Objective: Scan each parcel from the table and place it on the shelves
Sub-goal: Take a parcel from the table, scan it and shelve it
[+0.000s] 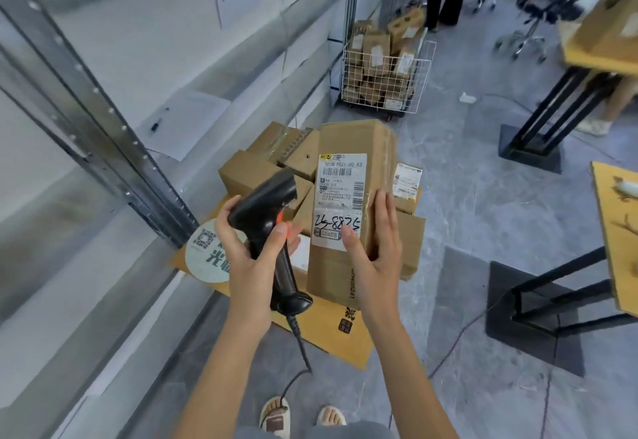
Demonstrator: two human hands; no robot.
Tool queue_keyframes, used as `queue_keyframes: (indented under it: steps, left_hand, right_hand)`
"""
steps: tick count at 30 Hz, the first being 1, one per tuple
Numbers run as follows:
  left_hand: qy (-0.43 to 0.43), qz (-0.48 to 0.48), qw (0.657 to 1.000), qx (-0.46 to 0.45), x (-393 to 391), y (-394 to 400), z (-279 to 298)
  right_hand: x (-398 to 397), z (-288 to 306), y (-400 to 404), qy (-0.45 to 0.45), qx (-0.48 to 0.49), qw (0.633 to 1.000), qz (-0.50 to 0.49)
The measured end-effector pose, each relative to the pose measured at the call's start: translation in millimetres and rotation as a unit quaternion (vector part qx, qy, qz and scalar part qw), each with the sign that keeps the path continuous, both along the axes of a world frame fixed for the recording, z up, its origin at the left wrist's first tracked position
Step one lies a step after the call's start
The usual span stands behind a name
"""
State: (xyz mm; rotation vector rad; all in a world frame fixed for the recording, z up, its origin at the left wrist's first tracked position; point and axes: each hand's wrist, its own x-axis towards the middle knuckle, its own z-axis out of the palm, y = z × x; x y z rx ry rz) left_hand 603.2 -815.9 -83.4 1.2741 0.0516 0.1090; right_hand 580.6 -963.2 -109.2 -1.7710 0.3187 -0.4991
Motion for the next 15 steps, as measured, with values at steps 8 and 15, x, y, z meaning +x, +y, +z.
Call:
queue_keyframes:
  steps: [8,15]
  left_hand:
    - [-0.11,0.025,0.981,0.16,19,61,24]
    - [-0.12,0.028,0.96,0.251,24,72,20]
  right_hand:
    - [16,12,37,-0.003,-0.052,0.999,-0.016]
    - [24,9,53,0.003,-0.105,0.994,-0.021]
